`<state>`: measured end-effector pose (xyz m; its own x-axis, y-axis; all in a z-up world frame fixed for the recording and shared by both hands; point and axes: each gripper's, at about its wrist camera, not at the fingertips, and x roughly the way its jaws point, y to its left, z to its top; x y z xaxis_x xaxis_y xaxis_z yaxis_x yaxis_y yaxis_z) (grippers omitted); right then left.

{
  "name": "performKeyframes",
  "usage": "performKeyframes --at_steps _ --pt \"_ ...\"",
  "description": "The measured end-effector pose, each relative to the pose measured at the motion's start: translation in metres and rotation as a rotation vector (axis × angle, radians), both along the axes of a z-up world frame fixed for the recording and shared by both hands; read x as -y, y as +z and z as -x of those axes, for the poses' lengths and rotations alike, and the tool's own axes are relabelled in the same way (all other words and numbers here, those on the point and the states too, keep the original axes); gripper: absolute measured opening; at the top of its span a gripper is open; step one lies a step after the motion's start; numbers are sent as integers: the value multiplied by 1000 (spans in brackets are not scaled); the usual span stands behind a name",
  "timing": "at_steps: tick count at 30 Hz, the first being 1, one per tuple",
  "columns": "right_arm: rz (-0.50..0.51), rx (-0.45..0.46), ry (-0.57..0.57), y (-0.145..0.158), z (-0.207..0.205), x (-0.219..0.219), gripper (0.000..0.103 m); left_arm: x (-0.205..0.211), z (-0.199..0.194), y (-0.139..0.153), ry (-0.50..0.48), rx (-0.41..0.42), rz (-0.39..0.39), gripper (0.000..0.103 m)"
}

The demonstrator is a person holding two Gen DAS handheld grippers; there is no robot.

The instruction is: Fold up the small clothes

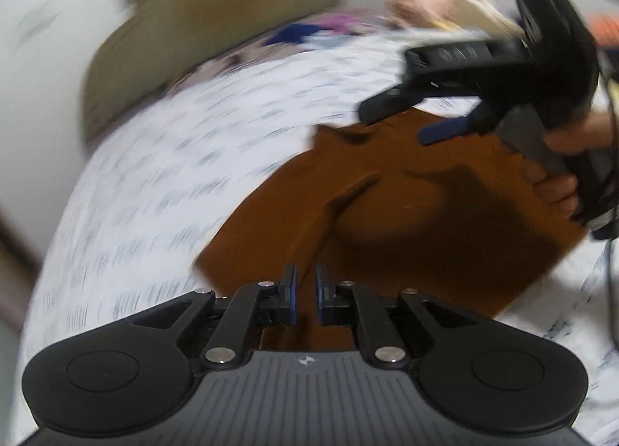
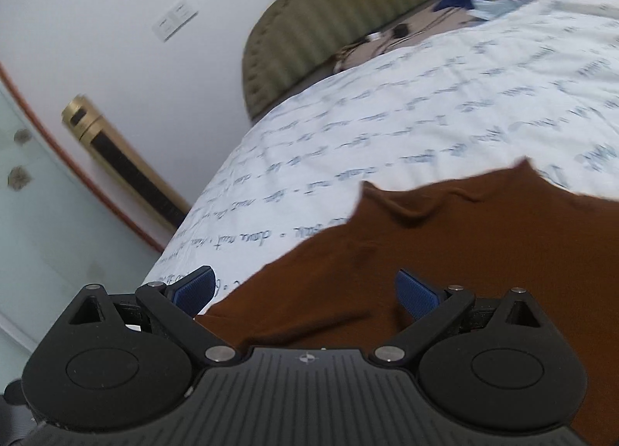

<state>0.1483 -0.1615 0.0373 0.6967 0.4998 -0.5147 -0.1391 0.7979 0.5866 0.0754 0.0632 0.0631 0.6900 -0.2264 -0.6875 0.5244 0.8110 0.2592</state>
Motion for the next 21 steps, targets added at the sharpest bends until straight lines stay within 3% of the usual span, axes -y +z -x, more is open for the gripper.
performKeyframes --at_steps 4,10,14,21 --pt "-13 -2 -36 -5 25 23 100 43 -22 -15 -127 123 -139 9" --pt "-11 -23 -81 -19 62 52 101 64 -72 -39 -183 27 -192 10" --pt "-19 -44 -108 -32 75 67 101 71 -74 -51 -169 46 -253 9" --pt "-32 -42 -103 -37 79 71 101 72 -67 -50 -217 -1 -229 3"
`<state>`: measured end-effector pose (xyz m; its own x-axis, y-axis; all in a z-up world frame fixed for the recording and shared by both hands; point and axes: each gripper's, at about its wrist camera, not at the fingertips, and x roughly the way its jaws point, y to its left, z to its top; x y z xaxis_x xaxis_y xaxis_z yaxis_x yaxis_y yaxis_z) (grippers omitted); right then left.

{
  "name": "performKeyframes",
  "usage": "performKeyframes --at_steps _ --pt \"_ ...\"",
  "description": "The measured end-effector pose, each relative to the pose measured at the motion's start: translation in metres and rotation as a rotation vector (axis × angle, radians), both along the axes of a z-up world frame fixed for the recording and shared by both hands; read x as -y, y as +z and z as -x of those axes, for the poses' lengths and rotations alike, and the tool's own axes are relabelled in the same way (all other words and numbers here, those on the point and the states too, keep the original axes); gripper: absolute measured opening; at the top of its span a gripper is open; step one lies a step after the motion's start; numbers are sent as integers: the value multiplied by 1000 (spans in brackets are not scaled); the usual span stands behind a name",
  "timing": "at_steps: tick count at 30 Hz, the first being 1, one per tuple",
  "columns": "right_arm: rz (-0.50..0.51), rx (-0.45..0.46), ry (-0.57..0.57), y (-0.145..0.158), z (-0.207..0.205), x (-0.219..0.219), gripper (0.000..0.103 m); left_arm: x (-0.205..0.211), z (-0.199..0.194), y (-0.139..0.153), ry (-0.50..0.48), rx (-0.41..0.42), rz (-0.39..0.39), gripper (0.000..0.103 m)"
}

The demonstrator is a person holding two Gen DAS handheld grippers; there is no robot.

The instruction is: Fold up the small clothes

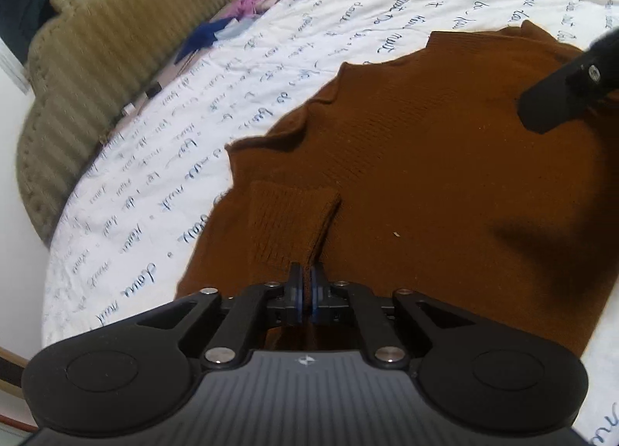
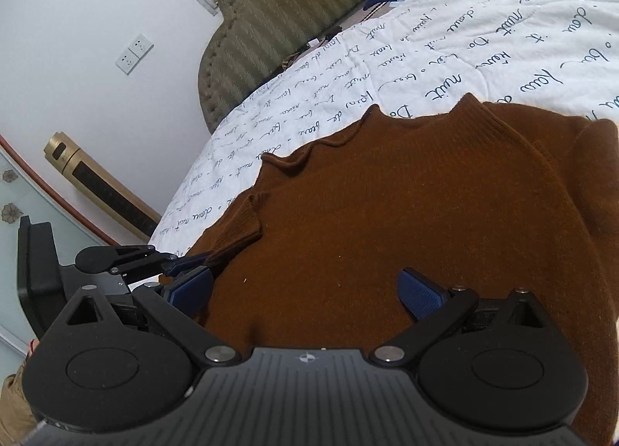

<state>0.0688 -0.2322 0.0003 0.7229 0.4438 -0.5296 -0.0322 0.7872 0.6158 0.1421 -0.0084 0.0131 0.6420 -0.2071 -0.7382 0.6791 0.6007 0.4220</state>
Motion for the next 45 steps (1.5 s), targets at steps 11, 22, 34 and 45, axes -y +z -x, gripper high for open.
performKeyframes --at_steps 11,22,34,45 --pt "14 7 -3 0 2 -2 102 -43 -44 17 323 48 137 2" --pt "162 28 -11 8 7 -5 102 -68 -57 10 498 -16 168 7" --pt "460 84 -43 12 26 -19 102 -73 -30 14 573 -36 236 7" --pt "657 68 -12 -11 37 -26 103 -81 5 19 674 -4 342 45"
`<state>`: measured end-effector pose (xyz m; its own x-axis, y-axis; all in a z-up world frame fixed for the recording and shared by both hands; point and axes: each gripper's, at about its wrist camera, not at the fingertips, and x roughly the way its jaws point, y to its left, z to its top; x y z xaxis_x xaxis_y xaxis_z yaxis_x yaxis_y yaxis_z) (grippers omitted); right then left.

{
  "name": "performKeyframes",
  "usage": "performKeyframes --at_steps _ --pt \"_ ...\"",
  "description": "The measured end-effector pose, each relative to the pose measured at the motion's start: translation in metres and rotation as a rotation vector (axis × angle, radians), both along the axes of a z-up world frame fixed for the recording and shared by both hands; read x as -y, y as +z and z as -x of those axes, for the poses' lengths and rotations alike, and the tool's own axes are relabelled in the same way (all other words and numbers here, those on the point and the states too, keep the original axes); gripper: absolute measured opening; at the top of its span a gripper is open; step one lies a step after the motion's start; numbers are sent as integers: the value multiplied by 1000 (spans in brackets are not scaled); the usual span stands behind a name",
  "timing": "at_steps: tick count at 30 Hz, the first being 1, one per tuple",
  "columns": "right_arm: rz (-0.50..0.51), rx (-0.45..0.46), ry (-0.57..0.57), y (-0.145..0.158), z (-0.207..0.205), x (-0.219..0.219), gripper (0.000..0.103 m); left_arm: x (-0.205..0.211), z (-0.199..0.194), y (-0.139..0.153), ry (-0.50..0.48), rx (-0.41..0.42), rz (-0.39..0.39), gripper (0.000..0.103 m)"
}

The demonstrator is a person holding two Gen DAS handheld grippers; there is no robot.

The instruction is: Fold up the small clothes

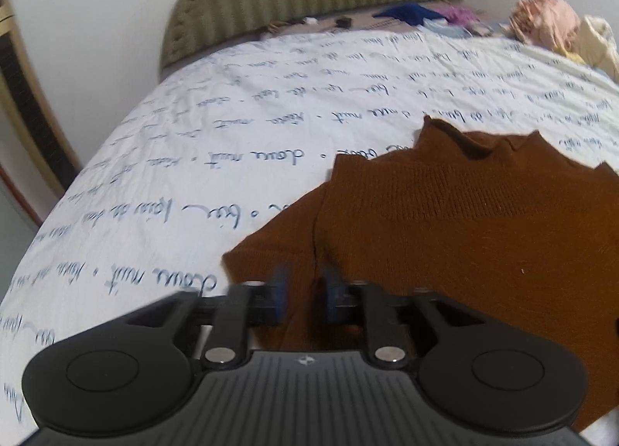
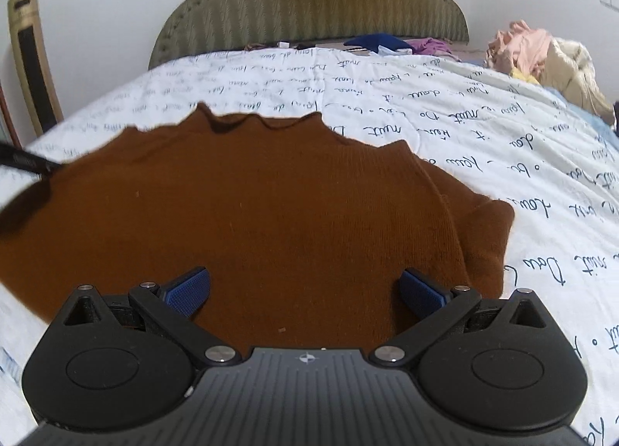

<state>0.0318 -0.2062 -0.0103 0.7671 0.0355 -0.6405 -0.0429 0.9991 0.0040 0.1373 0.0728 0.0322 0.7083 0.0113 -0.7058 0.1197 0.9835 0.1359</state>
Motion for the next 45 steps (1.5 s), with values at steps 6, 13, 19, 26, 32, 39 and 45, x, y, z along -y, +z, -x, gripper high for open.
performKeyframes --at_steps 6,13,19,26,32,39,45 --pt "11 37 4 -9 5 -1 103 6 42 2 30 122 28 99" --pt "11 52 6 -10 8 -1 103 16 58 -21 28 70 51 99" --pt "18 55 7 -11 9 -3 103 -4 64 -42 73 39 124 100" --pt "14 61 -1 -11 9 -3 103 2 73 -47 70 101 100 101" --pt "10 62 -2 -11 9 -2 103 -3 75 -51 76 118 129 103" --pt "13 61 -1 -12 10 -1 103 -7 75 -52 77 122 160 103" --pt "11 59 1 -12 9 -1 103 -7 76 -52 75 129 166 103"
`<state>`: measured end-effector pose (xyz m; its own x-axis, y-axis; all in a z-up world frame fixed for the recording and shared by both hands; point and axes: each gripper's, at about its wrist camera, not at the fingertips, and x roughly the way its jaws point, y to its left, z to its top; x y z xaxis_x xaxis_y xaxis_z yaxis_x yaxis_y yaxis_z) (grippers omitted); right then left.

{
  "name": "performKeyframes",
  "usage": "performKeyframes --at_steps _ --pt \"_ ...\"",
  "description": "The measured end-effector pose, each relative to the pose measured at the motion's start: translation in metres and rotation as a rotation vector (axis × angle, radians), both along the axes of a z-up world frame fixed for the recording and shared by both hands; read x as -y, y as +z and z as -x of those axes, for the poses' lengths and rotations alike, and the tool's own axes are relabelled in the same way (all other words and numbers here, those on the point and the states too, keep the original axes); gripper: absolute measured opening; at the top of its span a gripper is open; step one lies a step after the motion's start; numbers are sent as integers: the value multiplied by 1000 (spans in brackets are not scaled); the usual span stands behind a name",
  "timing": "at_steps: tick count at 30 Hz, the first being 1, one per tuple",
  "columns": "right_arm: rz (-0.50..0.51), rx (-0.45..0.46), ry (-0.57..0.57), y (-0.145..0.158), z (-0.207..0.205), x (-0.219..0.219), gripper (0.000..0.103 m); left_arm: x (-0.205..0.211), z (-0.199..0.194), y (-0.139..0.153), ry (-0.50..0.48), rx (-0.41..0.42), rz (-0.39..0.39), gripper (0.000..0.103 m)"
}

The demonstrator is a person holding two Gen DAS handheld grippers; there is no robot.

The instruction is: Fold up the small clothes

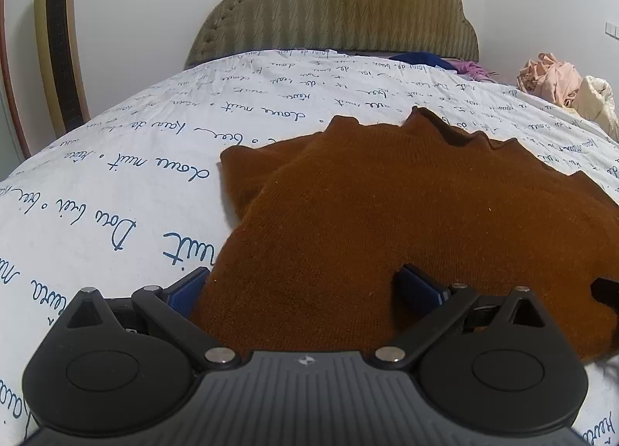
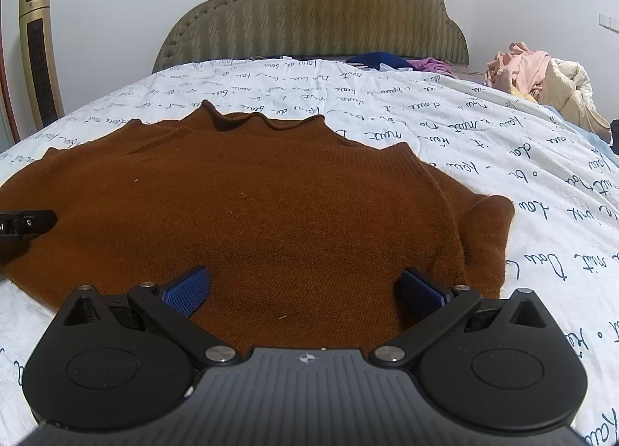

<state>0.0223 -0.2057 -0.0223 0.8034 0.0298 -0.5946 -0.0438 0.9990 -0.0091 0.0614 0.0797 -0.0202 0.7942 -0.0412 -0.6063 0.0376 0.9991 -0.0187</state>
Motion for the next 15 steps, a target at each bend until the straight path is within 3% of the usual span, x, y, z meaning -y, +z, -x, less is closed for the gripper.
performKeyframes --at_steps 15 --pt "31 -12 -9 5 -2 -8 103 -7 -2 4 -30 -28 45 103"
